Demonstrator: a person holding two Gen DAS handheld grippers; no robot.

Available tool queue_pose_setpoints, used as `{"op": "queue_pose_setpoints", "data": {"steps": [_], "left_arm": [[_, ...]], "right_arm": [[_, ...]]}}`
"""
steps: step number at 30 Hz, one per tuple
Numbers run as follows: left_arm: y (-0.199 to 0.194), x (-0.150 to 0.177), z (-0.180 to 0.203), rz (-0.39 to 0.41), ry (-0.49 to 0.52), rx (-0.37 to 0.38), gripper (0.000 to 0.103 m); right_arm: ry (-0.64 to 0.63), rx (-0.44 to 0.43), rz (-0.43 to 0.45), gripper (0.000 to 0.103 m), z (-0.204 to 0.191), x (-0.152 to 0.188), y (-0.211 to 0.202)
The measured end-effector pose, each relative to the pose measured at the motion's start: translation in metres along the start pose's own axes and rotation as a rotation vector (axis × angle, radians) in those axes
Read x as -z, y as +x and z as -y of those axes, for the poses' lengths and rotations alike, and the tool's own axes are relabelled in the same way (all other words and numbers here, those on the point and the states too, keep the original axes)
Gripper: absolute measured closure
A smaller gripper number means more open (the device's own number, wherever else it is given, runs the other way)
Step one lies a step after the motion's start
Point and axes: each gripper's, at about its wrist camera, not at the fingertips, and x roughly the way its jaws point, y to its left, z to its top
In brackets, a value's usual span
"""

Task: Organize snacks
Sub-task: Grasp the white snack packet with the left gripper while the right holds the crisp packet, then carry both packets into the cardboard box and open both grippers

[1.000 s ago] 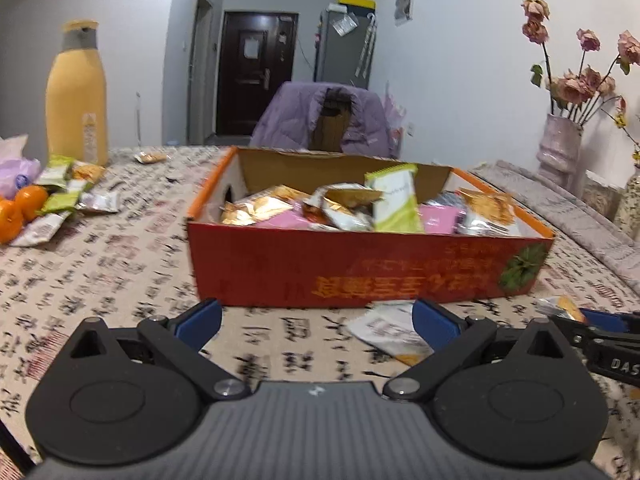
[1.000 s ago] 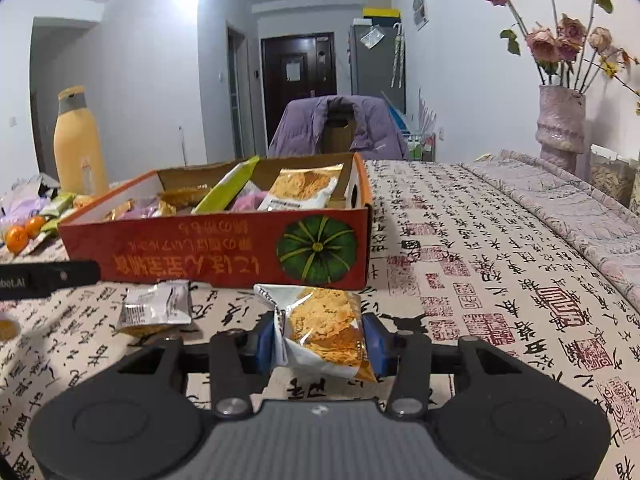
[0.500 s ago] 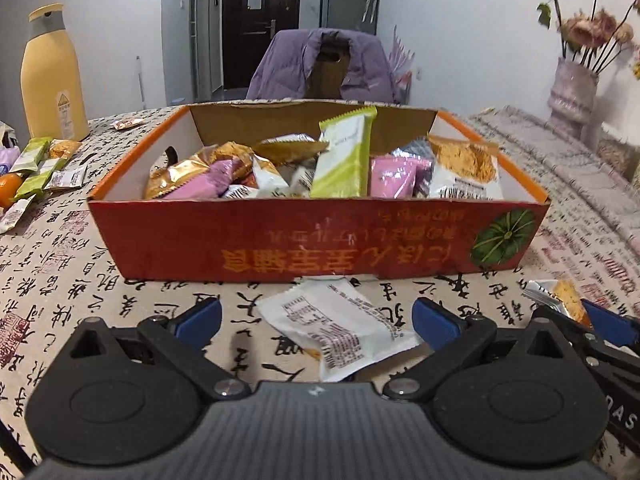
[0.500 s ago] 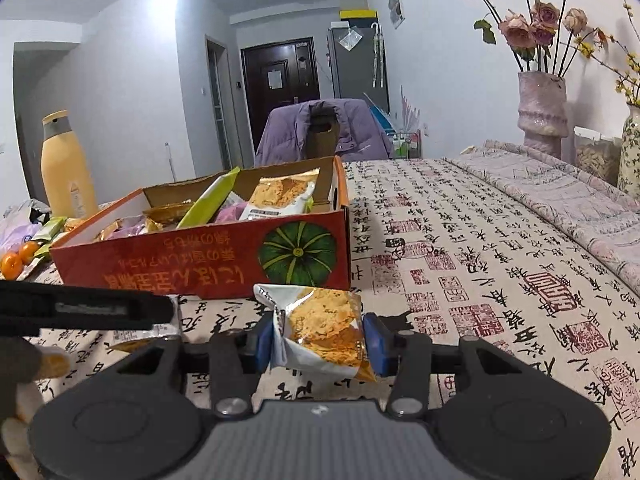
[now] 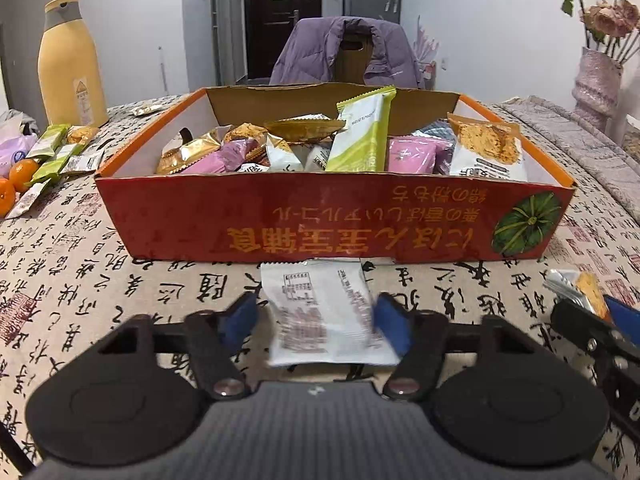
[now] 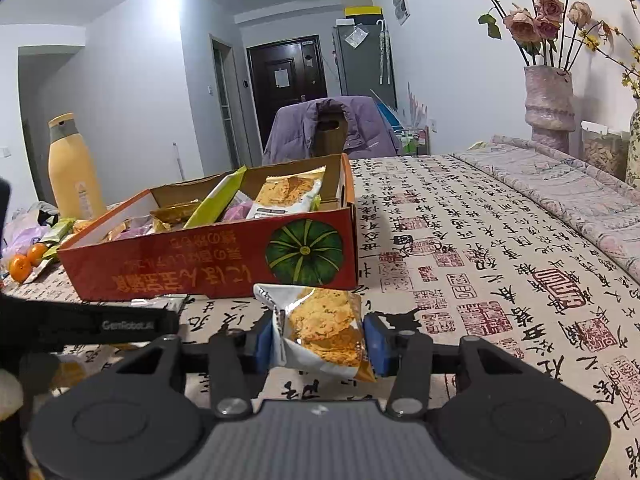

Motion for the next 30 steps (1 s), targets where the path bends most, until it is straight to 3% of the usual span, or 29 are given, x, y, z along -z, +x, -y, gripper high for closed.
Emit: {"op": "queue_pose_setpoints", "data": {"steps": [5,17,30], "left_arm": [[-0.012,0.008,-0.005,0.02,0.041,0.035,0.057],[-0.047,0.013,-0.029,0.115,0.041,0.086,0.058],[-0.074,-0.039,-0.045,0.299,0.042,0.098,0.058]], "right_arm": [[-0.009,0.003,0.006,0.057,-0.001,0.001,-0.002],[-0.085,-0.022,0.051,0.057,-0.014,0.001,-0.013],[-0.197,-0.038,0.128,0.057,-0.049,-0.054,-0.006]]}}
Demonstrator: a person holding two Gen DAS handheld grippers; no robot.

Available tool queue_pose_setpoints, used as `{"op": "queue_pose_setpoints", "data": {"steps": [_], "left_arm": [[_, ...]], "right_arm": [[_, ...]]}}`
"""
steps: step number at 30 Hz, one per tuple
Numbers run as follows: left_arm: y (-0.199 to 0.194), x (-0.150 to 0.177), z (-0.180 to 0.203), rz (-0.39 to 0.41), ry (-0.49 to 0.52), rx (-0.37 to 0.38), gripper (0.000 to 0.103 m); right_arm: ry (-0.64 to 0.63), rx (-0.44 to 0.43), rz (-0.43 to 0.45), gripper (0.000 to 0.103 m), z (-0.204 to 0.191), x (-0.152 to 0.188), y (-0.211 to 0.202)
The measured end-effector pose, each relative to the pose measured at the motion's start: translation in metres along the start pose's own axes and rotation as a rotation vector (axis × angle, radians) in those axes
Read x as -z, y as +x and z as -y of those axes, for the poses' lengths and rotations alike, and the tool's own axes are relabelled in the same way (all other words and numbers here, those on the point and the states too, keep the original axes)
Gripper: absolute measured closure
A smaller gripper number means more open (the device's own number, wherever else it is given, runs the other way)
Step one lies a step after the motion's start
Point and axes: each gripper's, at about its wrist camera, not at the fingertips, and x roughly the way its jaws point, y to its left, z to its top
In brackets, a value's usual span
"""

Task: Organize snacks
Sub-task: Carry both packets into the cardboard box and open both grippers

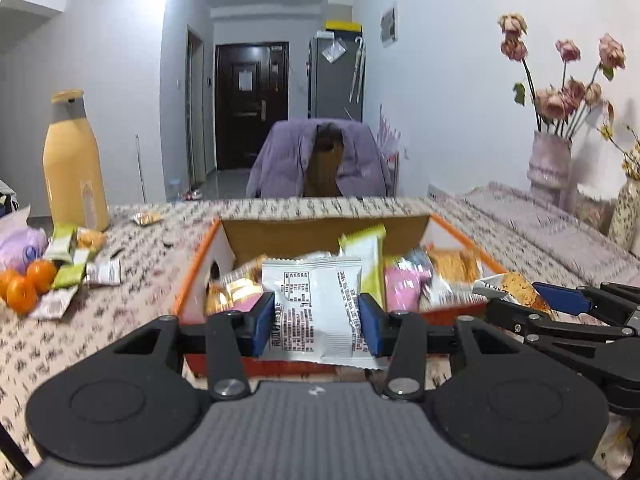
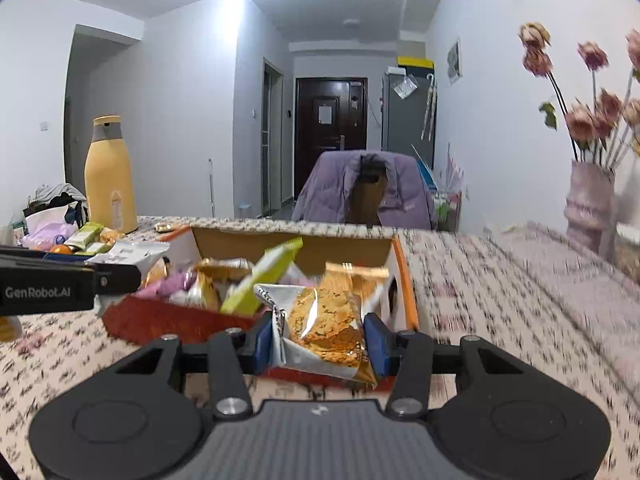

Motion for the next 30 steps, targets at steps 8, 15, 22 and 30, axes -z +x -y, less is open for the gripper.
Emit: {"op": "queue_pose_setpoints", "data": {"steps": [8,15,22,30], "left_arm": [[0.026,-0.027,-0.01,0.045,-0.01,-0.004,0.058],[0.059,-0.044,-0.019,0.047,-0.037,-0.002,0.058],[0.099,-0.045,-0.028,0.032,-0.056,-0.028,0.058],[0.119,-0.027,-0.039,-0.021,-0.067,0.006,0.057]], "right_arm": [[-0.033,0.014,0.012,0.057,-0.01,-0.04,0.037],[-0.03,0.028,-0.008,0.057,-0.014,-0.056,0.073],[-0.01,0.069,-0.003,0.057,-0.01,-0.055,0.1],[0.016,0.08,0.008,0.046,-0.003,-0.036,0.107]]}}
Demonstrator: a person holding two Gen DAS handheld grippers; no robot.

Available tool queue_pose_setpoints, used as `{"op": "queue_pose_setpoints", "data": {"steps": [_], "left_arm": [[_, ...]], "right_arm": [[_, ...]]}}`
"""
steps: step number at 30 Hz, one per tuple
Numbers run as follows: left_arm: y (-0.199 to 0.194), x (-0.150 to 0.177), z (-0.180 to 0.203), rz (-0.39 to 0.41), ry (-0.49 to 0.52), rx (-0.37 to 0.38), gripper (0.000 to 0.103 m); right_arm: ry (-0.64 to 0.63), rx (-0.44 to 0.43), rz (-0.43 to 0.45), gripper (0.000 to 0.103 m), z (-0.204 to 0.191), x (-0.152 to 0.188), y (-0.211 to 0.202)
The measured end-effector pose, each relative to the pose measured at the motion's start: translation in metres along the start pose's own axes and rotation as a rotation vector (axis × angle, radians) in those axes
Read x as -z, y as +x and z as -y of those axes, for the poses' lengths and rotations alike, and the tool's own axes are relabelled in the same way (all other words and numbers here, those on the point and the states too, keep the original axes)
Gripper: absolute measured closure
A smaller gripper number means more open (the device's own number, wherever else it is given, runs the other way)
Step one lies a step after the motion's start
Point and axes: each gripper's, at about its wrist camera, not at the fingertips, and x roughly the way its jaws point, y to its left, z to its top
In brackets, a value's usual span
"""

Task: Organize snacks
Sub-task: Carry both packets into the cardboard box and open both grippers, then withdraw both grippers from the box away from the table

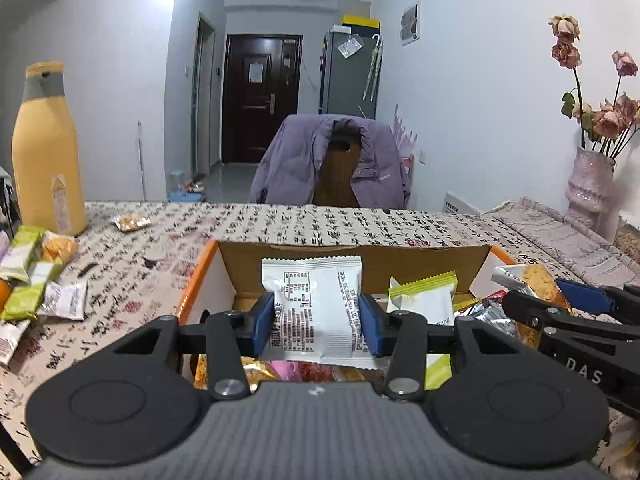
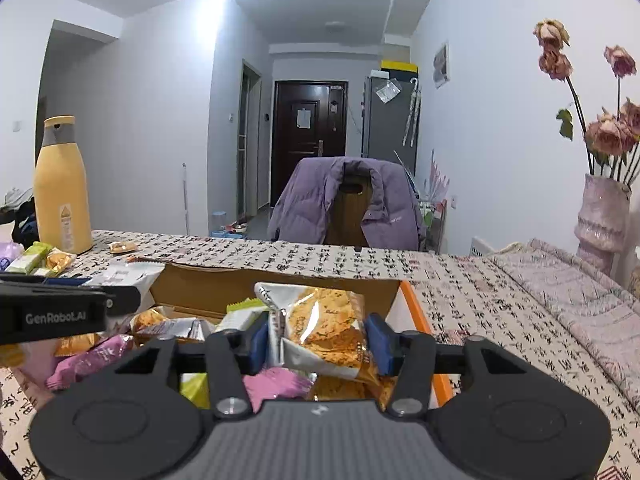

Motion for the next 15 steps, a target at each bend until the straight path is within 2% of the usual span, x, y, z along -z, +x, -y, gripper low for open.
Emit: {"op": "queue_pose_setpoints", "data": {"steps": [1,3,5,6,7,10,15], "left_arm": [[0.0,0.0,-0.002,0.0,-0.008,-0.001,0.052],[-0.004,0.001,-0.007,0.017,-0.023,0.005,0.033],[-0.011,0.0,-0.01,0.058,-0.043,0.008,0.003],[-0.015,0.0,-0.01,0.082,-0.05,0.006,0.0],[-0.019,-0.001,-0.01,0.104,-0.052,0.009,0.0],[-0.022,-0.002,-0.008,0.116,-0.049,0.022,0.0],[-0.02,-0.002,-0.007,0.109,-0.046,0.011,0.0]], "right_arm": [[0.003,0.005,-0.004,0.038,0.001,0.001,0.0],[0.006,0.008,-0.014,0.033,0.001,0.003,0.0],[0.009,0.005,-0.017,0.017,0.001,0.003,0.0],[0.009,0.007,-0.013,0.006,0.0,0.003,0.0],[0.008,0.013,-0.001,0.0,0.0,0.004,-0.002],[0.014,0.005,0.02,0.0,0.001,0.003,-0.005],[0.018,0.01,0.007,0.0,0.002,0.004,0.0]]}}
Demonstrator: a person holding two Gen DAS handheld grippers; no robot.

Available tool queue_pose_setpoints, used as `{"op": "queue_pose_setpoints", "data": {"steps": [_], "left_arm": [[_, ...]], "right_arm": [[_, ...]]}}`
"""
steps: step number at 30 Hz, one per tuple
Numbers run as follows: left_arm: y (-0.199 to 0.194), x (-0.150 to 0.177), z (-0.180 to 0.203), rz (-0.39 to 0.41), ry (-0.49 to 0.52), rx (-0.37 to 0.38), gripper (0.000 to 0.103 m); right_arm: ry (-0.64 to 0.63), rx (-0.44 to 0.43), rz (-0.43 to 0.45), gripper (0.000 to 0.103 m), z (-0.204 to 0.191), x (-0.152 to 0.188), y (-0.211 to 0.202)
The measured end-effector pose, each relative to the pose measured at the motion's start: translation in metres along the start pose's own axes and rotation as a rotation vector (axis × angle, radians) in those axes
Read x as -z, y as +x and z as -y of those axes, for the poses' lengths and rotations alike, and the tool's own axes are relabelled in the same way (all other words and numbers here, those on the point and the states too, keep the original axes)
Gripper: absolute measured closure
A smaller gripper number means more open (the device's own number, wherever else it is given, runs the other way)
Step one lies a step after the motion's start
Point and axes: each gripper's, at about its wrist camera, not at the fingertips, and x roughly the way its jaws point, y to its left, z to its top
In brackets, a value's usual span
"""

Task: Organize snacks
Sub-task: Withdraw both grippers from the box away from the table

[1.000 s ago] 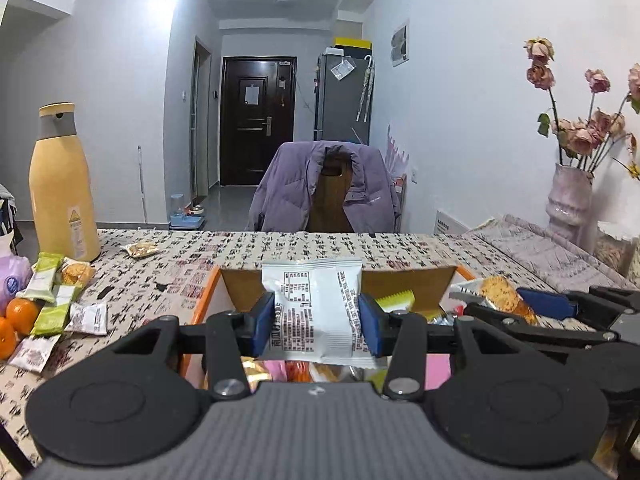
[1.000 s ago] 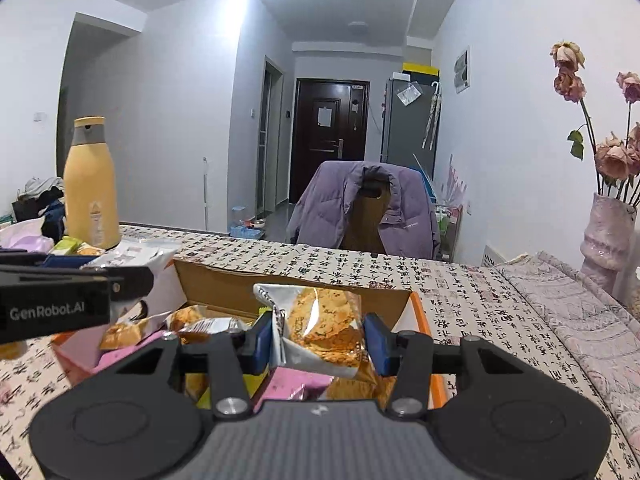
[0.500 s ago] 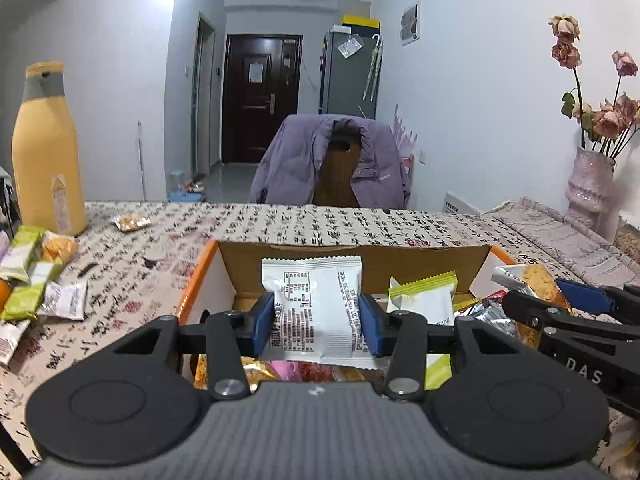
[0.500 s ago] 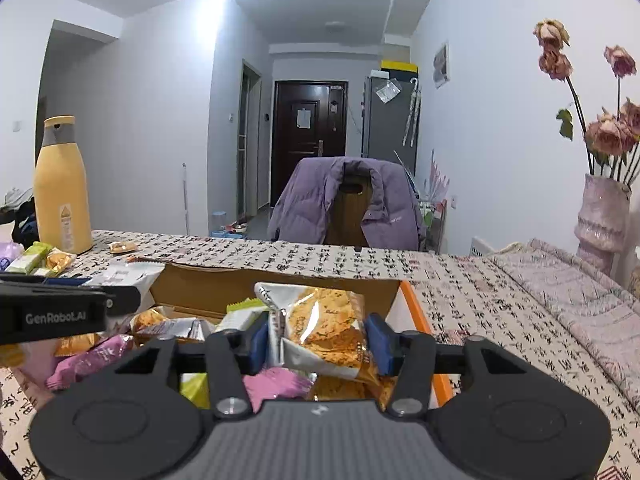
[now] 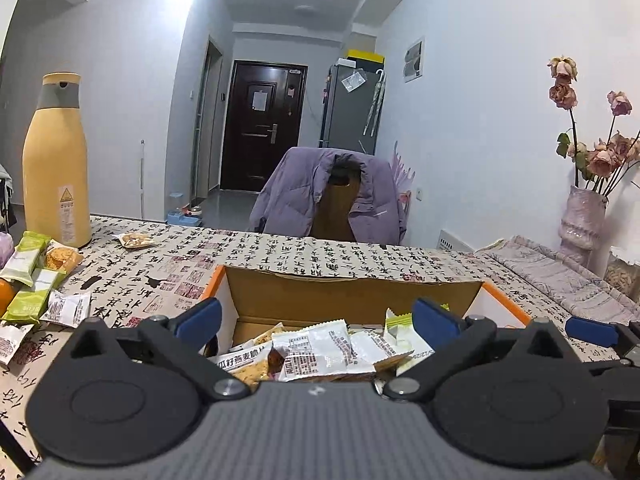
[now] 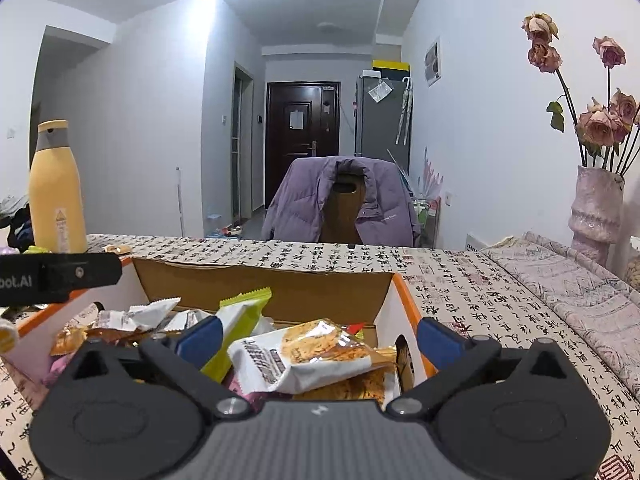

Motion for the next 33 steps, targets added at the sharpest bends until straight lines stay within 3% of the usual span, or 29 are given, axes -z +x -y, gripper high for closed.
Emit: {"op": "queue_pose_setpoints", "data": {"steps": [7,18,28,33], "left_arm": [[-0.008,-0.007,0.005,0.026,-0.001,0.0,0.0],[-0.064,-0.02,0.003,0.042,-0.007,0.0,0.0],[-0.135,0.014,0.001,-0.004,0.035,0.057,0.0],[-0.159,0.038,0.001,-0.032,0.058,0.047,0.0]], "right_arm": [[-0.004,0.01,0.009,0.0,0.001,-0.007,-0.002],[-0.024,0.004,0.037,0.0,0.001,-0.021,-0.064],[-0.03,-0.036,0.017,0.0,0.002,0.01,-0.132],[-0.038,-0.067,-0.002,0.0,-0.005,0.03,-0.162]]}}
